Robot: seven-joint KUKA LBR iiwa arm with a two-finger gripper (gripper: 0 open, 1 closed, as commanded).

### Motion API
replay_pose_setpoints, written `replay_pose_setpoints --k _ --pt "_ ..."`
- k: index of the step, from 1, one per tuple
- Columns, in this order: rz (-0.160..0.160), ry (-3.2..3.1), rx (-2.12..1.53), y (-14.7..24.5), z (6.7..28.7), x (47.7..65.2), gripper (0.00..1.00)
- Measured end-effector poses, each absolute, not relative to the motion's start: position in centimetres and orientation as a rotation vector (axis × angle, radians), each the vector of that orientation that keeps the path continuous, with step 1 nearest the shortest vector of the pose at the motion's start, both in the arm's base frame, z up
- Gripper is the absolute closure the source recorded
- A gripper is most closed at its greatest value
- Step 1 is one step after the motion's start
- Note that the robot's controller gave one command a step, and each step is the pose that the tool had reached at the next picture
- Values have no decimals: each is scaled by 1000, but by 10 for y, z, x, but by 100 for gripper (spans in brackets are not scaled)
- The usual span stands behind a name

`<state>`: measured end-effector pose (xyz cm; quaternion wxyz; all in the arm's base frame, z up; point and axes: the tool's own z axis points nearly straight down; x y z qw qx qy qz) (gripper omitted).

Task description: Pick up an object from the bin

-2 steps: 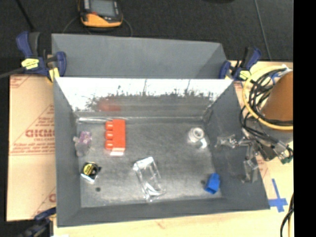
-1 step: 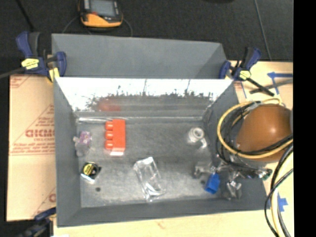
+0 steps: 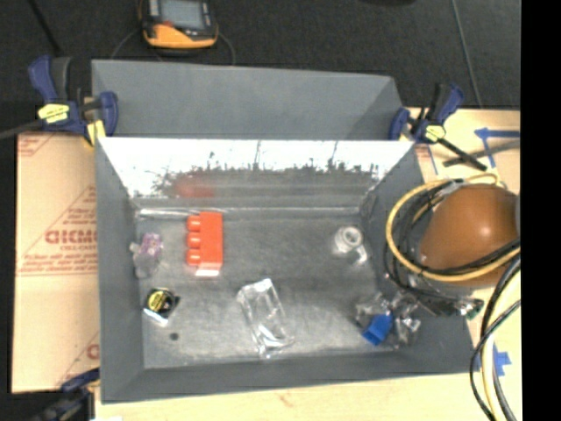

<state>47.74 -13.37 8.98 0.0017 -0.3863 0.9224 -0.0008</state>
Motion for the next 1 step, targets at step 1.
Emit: replay_pose_setpoints --k 1 --pt "-11 2901 -1184 -140 206 478 100"
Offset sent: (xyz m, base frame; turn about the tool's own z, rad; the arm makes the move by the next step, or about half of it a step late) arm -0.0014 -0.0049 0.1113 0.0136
